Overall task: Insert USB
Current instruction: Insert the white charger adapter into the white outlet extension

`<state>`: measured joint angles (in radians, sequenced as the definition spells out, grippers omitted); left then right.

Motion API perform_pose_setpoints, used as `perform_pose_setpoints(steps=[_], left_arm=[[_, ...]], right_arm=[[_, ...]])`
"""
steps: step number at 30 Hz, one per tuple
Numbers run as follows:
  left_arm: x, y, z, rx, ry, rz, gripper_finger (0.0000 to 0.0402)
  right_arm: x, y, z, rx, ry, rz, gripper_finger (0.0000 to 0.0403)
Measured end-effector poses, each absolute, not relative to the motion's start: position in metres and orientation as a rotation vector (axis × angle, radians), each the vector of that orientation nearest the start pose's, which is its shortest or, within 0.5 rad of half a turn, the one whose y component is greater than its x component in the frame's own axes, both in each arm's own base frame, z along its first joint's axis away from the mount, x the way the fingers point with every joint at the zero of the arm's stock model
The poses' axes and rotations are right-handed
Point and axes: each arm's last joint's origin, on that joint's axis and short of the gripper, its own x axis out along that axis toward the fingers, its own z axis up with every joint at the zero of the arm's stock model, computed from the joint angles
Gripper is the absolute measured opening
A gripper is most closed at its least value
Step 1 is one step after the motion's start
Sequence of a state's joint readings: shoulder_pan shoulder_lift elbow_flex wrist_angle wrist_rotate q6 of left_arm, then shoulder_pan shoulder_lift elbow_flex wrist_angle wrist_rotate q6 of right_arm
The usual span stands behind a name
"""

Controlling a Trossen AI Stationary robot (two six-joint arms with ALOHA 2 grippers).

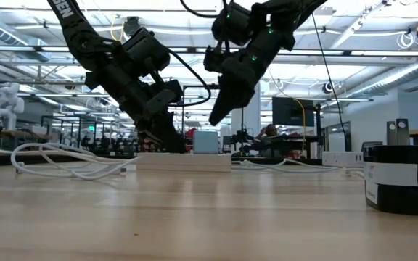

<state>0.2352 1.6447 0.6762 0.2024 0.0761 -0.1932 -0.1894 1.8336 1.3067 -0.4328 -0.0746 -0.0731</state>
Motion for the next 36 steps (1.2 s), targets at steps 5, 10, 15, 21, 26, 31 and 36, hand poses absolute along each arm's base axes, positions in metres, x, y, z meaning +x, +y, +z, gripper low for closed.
perform_pose_setpoints(steps=[5,10,15,21,26,31,36], left_arm=[[0.29,0.067,0.132,-0.286,0.745,0.219,0.0003],[0.29,0.067,0.132,-0.285,0.745,0.219,0.0003],[0.29,0.067,0.132,-0.285,0.745,0.219,0.0003],[0.289,0.067,0.132,-0.285,0.745,0.218,0.0003],[0.289,0.067,0.132,-0.279,0.746,0.216,0.0003],[0.29,0.067,0.132,-0.278,0.744,0.216,0.0003],[0.289,0.067,0.132,-0.277,0.742,0.216,0.0003]], right_arm=[[0.37,-0.069,0.191,0.028,1.021,-0.045,0.0271],[0.362,-0.074,0.167,-0.01,0.989,-0.034,0.0283],[0.359,-0.079,0.153,0.018,0.836,0.029,0.028],[0.355,-0.086,0.147,0.086,0.717,0.044,0.0276],[0.351,-0.088,0.142,0.109,0.701,0.034,0.0235],[0.353,-0.089,0.144,0.1,0.67,0.027,0.0111],[0.355,-0.089,0.147,0.109,0.654,0.022,0.0008]])
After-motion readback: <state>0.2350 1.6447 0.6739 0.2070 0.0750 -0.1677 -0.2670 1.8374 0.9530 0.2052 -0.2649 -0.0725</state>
